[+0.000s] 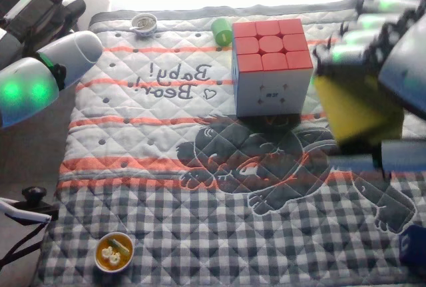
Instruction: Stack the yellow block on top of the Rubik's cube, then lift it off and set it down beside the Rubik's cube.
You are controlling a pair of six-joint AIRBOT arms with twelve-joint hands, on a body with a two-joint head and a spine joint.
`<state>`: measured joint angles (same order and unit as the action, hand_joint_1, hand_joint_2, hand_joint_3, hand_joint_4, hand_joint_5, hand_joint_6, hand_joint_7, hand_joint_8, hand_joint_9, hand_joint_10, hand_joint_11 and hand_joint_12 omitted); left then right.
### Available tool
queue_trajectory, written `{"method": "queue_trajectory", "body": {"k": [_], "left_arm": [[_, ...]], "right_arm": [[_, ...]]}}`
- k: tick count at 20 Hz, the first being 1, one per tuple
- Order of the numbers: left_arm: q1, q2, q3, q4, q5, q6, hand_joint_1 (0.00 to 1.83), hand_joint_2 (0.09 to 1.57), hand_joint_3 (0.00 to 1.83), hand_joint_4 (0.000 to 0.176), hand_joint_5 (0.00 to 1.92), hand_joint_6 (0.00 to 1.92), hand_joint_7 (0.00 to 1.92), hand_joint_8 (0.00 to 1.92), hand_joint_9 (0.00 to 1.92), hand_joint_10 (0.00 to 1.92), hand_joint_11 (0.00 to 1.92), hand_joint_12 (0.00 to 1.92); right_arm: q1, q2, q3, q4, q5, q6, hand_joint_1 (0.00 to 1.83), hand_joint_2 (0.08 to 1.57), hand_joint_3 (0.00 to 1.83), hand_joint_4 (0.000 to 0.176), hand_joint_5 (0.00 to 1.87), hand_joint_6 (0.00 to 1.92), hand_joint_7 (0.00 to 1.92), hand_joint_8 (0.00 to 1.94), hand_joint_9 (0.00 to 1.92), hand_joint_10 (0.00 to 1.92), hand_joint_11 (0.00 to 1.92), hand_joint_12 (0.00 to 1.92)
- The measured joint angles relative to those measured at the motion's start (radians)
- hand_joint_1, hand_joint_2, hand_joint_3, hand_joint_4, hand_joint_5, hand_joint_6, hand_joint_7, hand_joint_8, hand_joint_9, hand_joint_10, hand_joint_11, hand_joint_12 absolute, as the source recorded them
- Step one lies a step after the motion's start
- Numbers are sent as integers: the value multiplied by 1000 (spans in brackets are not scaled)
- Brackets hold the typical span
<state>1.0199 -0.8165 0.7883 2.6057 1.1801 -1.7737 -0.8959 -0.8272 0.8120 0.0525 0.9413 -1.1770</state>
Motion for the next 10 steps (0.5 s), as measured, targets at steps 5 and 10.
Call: {"method": "queue_trajectory", "body": {"k": [5, 10], "left_arm": [[1, 3, 0, -2, 10, -2, 335, 1309, 0, 91, 112, 3, 186, 1, 201, 0, 0, 635], [1, 3, 0, -9, 10, -2, 302, 1303, 0, 121, 98, 7, 141, 5, 167, 12, 0, 493]], "right_arm": [[-190, -37, 49, 70, -32, 163, 1217, 1158, 0, 0, 949, 987, 867, 1323, 750, 1441, 557, 1768], [-206, -111, 79, 109, -12, 175, 1227, 1146, 0, 0, 971, 961, 898, 1275, 736, 1467, 543, 1791]]}}
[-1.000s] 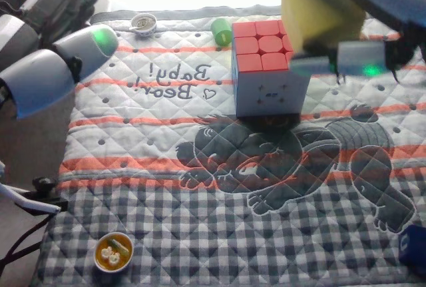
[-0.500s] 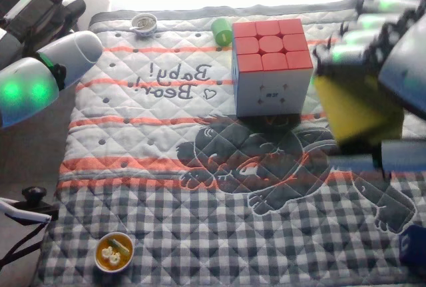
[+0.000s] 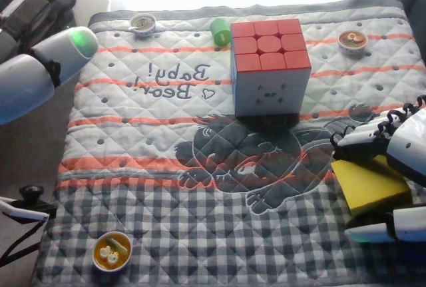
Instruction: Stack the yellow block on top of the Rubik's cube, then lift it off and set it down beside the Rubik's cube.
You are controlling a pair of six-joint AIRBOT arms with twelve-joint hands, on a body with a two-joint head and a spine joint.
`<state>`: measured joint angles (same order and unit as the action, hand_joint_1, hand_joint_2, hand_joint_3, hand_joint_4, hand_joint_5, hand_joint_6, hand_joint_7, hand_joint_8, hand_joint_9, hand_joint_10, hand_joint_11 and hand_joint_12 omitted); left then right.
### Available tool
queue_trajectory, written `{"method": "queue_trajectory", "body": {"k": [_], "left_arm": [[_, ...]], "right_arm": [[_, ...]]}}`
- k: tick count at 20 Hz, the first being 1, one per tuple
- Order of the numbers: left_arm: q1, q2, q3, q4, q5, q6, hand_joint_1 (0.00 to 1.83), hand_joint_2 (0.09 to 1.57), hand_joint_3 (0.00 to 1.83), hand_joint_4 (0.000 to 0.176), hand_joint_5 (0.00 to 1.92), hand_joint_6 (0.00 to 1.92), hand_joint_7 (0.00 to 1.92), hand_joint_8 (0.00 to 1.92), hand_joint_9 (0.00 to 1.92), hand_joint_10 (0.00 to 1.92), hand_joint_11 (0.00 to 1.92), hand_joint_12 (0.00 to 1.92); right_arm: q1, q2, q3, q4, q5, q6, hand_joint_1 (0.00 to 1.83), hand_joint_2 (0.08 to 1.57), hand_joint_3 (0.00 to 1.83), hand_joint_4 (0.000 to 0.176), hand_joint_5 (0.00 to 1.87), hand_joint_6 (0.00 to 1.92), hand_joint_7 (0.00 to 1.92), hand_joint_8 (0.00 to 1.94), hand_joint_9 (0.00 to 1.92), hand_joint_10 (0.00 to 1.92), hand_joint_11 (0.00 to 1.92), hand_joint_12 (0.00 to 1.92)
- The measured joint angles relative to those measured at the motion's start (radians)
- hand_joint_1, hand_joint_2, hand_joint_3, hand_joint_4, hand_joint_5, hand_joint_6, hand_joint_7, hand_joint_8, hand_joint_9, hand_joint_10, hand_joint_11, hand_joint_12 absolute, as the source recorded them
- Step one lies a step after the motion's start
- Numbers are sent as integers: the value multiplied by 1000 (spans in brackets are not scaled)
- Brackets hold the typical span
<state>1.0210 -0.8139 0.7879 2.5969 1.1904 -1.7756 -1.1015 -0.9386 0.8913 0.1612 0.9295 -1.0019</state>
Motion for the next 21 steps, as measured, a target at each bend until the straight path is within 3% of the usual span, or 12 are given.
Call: {"method": "queue_trajectory", "body": {"k": [1, 3, 5, 7, 9, 11, 12, 14, 15, 17, 19, 21], "left_arm": [[0, 0, 0, -2, 0, 0, 285, 1311, 2, 125, 92, 3, 139, 4, 172, 13, 0, 520], [0, 0, -5, 6, 2, -2, 288, 1304, 0, 119, 97, 3, 187, 11, 216, 23, 0, 617], [0, -1, -5, 10, 2, -3, 311, 1310, 1, 102, 96, 1, 195, 7, 208, 13, 0, 593], [0, -1, -5, 3, 2, -3, 291, 1309, 0, 127, 94, 1, 199, 6, 159, 15, 0, 470], [4, -1, -5, 2, 5, -2, 271, 1300, 0, 128, 93, 1, 196, 2, 188, 21, 0, 664], [4, -1, -5, -4, 7, -3, 284, 1289, 0, 107, 104, 4, 208, 3, 200, 19, 0, 689], [5, -1, -5, -4, 12, -11, 287, 1285, 0, 97, 115, 7, 219, 6, 211, 21, 0, 722], [19, -1, -6, 13, 34, -64, 304, 1266, 0, 70, 175, 24, 262, 16, 251, 30, 0, 800], [27, -1, -6, 19, 44, -87, 320, 1251, 0, 54, 211, 30, 291, 18, 281, 35, 0, 854], [50, 6, -3, 26, 58, -142, 256, 1233, 0, 63, 336, 26, 403, 14, 417, 51, 0, 1185], [53, 20, 2, 36, 84, -161, 336, 1235, 0, 33, 464, 31, 587, 40, 595, 94, 114, 1322], [40, 34, 1, 59, 129, -161, 441, 1294, 6, 0, 533, 27, 677, 37, 634, 82, 101, 1308]], "right_arm": [[0, -6, 1, 3, 3, 1, 1234, 1133, 0, 0, 1021, 896, 902, 1247, 695, 1452, 465, 1805], [0, -11, 1, 4, 6, 2, 1128, 1189, 12, 0, 820, 1215, 655, 1180, 474, 1384, 197, 1814], [0, -11, -2, 6, 1, 3, 935, 1050, 0, 0, 385, 791, 312, 774, 174, 1028, 7, 1536], [-4, -15, -6, 0, -23, 1, 800, 967, 0, 0, 195, 517, 154, 271, 10, 678, 0, 1183], [-7, -4, -23, 0, -33, -3, 747, 912, 0, 28, 31, 390, 13, 38, 0, 134, 0, 692], [-7, 19, -40, 3, -28, -4, 683, 888, 0, 78, 3, 298, 0, 2, 0, 26, 0, 647], [-10, 36, -50, 3, -11, -4, 646, 879, 0, 99, 0, 245, 0, 0, 6, 23, 0, 747], [-11, 77, -73, -1, 49, -4, 730, 903, 0, 0, 29, 276, 41, 14, 71, 63, 0, 1133], [-11, 92, -80, 0, 81, -5, 721, 910, 0, 0, 22, 343, 69, 20, 59, 82, 0, 1081], [-11, 136, -98, 1, 165, -5, 605, 959, 28, 0, 0, 670, 120, 46, 9, 294, 0, 1078], [-11, 166, -105, 2, 250, -7, 540, 1036, 32, 0, 77, 919, 193, 404, 0, 835, 0, 1417], [-10, 183, -108, 34, 360, -46, 659, 1104, 35, 0, 176, 965, 230, 833, 109, 1068, 0, 1523]]}}
